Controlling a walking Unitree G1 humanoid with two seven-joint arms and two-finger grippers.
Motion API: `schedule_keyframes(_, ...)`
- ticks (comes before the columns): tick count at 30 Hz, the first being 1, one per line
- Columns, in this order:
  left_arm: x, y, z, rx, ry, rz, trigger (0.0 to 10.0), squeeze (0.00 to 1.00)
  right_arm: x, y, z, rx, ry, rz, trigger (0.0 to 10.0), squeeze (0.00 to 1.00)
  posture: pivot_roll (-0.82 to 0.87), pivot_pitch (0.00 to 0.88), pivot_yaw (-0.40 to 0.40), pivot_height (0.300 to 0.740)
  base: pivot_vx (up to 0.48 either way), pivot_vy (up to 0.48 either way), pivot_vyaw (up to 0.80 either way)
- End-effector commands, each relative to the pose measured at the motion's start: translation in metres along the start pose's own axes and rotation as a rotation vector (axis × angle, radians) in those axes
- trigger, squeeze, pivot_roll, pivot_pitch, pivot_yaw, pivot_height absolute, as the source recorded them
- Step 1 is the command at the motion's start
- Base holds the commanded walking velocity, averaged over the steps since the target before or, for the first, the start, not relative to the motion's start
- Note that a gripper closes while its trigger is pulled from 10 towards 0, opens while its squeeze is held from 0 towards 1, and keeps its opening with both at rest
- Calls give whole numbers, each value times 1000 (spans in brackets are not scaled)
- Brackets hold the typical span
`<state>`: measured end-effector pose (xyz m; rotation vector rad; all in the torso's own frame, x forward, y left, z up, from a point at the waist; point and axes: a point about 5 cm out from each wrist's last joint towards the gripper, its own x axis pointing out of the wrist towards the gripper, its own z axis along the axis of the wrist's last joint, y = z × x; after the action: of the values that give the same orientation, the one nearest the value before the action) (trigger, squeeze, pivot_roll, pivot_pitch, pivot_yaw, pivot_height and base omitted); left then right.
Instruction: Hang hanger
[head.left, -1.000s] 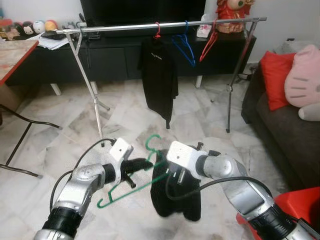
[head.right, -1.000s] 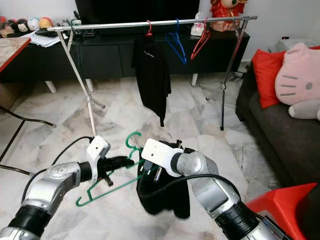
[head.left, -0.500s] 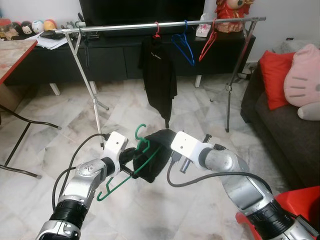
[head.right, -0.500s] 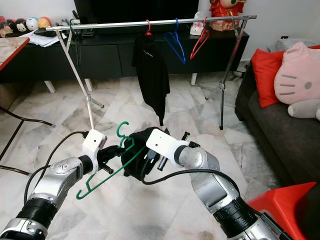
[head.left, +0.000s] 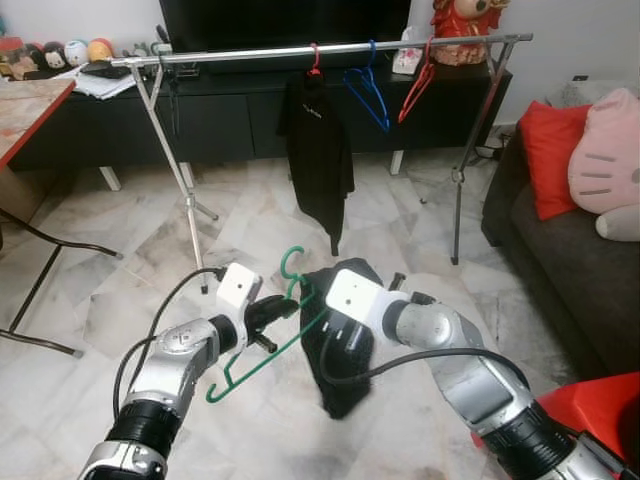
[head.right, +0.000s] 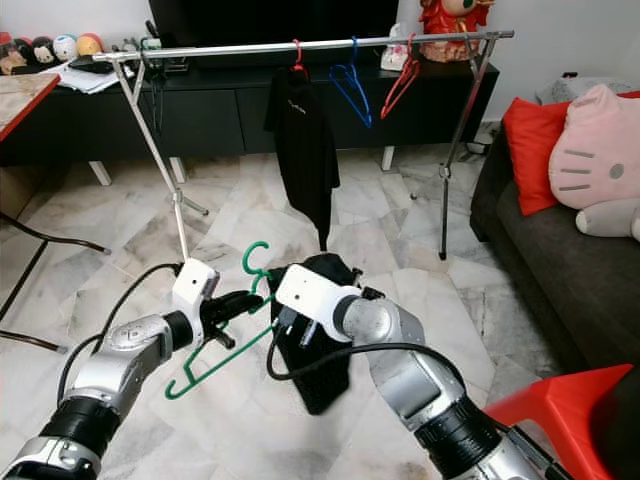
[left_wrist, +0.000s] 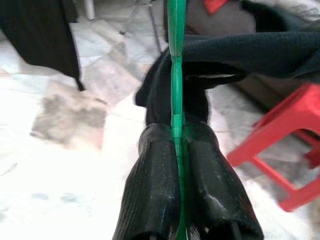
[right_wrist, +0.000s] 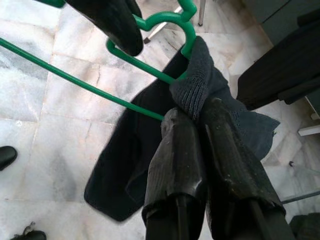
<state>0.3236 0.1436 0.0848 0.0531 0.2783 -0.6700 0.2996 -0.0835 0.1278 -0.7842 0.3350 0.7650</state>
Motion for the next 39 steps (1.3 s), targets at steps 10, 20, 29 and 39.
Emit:
schedule_keyframes(10, -6, 2, 0, 64, 58, -67, 10000, 0, 0, -12, -1, -8, 23, -86, 10000, 0, -46, 44, 13, 740, 0, 0, 0)
schedule_keyframes(20, -19, 4, -8, 111, 135, -128, 10000, 0, 2, -34, -18, 34, 80, -230, 10000, 0, -41, 45, 13, 740, 0, 0, 0)
schedule_keyframes(29, -29, 2, -7, 169, 196, -210, 10000, 0, 6, -35, -33, 27, 126, -284, 10000, 0, -29, 46, 13, 740, 0, 0, 0)
schedule_keyframes(39, -27, 3, -7, 199, 216, -178, 10000, 0, 9, -34, -32, 28, 117, -284, 10000, 0, -30, 45, 12, 740, 0, 0, 0)
